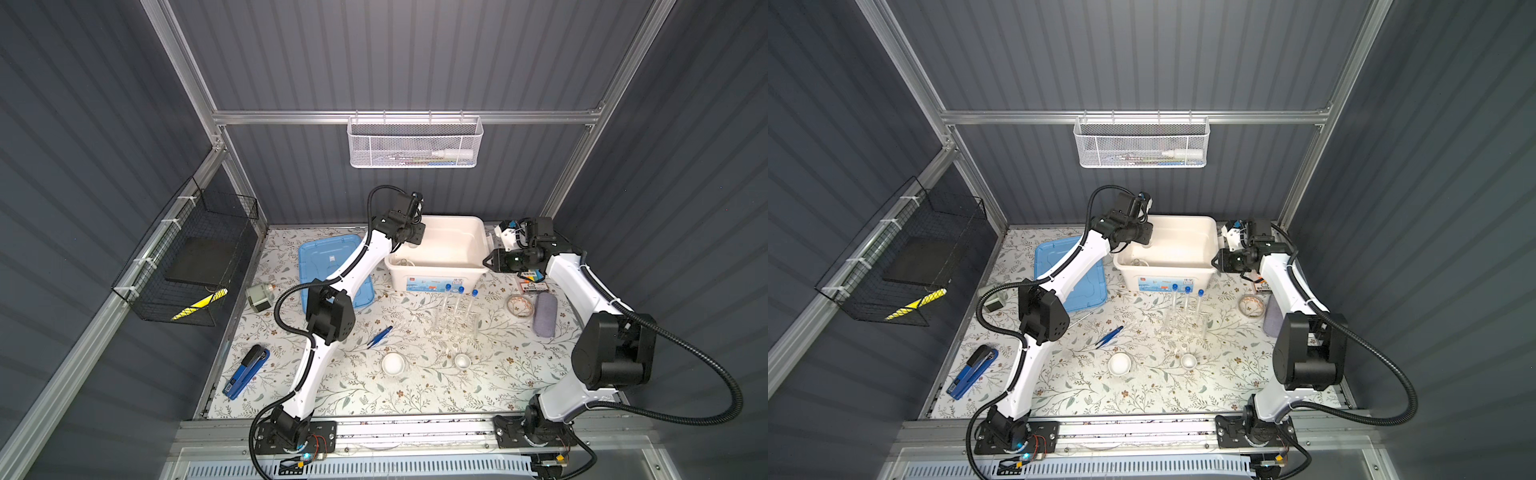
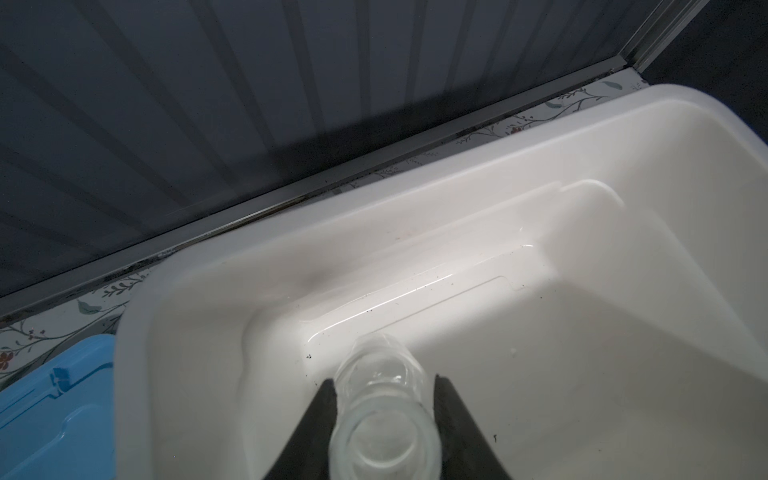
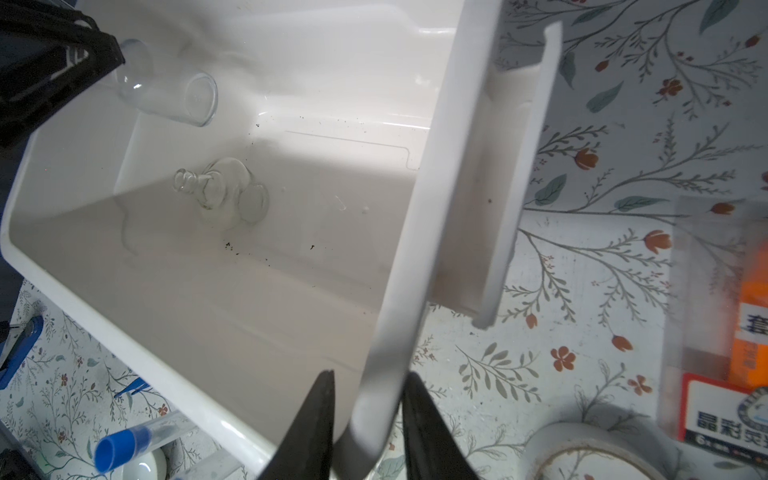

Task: Organize the chemistry lab equipment
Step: 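Lower the glass bottle into the white bin and open left gripper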

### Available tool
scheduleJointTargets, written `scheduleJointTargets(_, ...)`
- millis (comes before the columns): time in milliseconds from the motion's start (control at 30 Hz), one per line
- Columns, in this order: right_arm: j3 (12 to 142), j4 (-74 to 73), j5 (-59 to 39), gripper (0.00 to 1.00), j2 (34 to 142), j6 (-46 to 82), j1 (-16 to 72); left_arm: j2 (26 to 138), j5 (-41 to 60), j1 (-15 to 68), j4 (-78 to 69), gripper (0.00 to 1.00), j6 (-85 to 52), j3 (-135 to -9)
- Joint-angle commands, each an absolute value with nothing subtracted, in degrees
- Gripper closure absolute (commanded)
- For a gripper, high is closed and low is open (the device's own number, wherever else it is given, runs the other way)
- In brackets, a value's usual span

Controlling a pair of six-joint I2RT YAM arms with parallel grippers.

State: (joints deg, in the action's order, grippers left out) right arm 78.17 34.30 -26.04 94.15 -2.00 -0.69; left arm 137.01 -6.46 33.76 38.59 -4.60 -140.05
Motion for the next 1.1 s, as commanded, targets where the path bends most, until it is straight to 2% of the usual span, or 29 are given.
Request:
scheduleJointTargets(0,77.59,38.04,-27.91,0.7,93.17,-4.93,-0.26,138.76,-7.81,33.49,39.46,0.67,-2.36,-142.73)
scheduleJointTargets(600,75.69,36.03,-28.04,0.66,92.9,-4.24,-0.79,142.88,-10.01,33.48,40.3,0.66,1.3,-144.22)
scheduleJointTargets(1067,75.37,35.52,-27.51,0.65,93.44,-3.72,-0.79,144.82,-10.96,33.49,41.88,0.66,2.52,-144.32)
